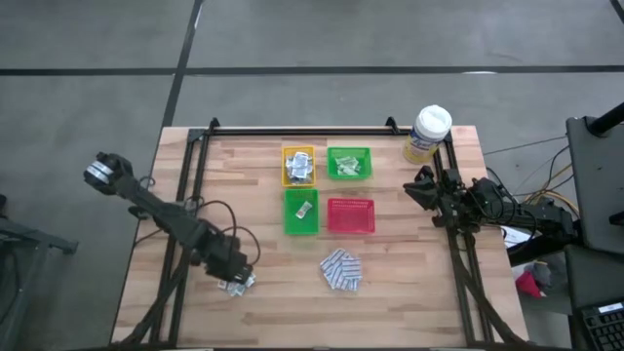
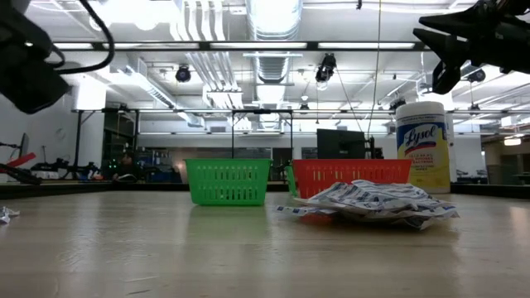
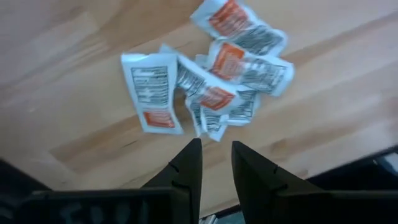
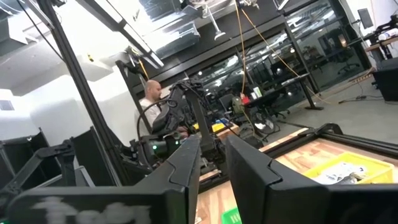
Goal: Pick & Place First Aid Supplies
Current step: Put the orange ointment pack into the bottom green bin
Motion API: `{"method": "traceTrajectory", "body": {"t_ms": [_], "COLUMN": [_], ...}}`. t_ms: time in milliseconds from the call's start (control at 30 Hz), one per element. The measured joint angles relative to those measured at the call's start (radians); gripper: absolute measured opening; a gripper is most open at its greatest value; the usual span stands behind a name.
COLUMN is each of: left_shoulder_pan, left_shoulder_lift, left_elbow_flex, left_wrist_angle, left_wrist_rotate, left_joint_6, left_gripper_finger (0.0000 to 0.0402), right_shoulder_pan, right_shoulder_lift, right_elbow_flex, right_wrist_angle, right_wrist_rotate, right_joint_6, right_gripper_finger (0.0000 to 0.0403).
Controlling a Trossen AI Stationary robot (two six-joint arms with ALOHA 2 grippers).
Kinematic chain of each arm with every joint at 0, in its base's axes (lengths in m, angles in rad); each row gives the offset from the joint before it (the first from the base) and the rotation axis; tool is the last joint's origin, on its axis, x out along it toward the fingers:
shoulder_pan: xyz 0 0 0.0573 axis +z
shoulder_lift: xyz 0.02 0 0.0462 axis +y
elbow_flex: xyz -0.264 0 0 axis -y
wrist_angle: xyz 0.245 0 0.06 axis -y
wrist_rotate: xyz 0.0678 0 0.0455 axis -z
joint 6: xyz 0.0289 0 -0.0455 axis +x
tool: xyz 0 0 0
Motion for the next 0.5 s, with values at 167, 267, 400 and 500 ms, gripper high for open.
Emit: {"method": "traceTrajectory", "body": {"t_ms": [167, 267, 400, 500], "left_shoulder_pan": [-0.03, -0.035, -0.035, -0.035], "left_shoulder_lift": [0.037, 0.061, 0.097, 0.12], "left_elbow_flex": [-0.004, -0.002, -0.003, -0.003], "left_wrist_angle": [0.001, 0.006, 0.005, 0.005], "left_wrist_rotate": [-0.002, -0.002, -0.002, -0.002], "left_joint_6": [-0.049, -0.05, -0.044, -0.044], "left_gripper_finger": [0.008, 0.008, 0.008, 0.008], "right_shoulder_pan": [0.0, 0.0, 0.0, 0.0], "right_shoulder_lift": [0.0, 0.0, 0.0, 0.0], "right_elbow_flex": [0.0, 0.0, 0.0, 0.0], "right_wrist_angle": [0.002, 0.004, 0.005, 0.005], "right_wrist_rotate": [0.0, 0.0, 0.0, 0.0], "right_joint_6": [0.0, -0.001, 0.001, 0.001], "right_gripper_finger": [0.0068, 0.0071, 0.0077, 0.0081]}}
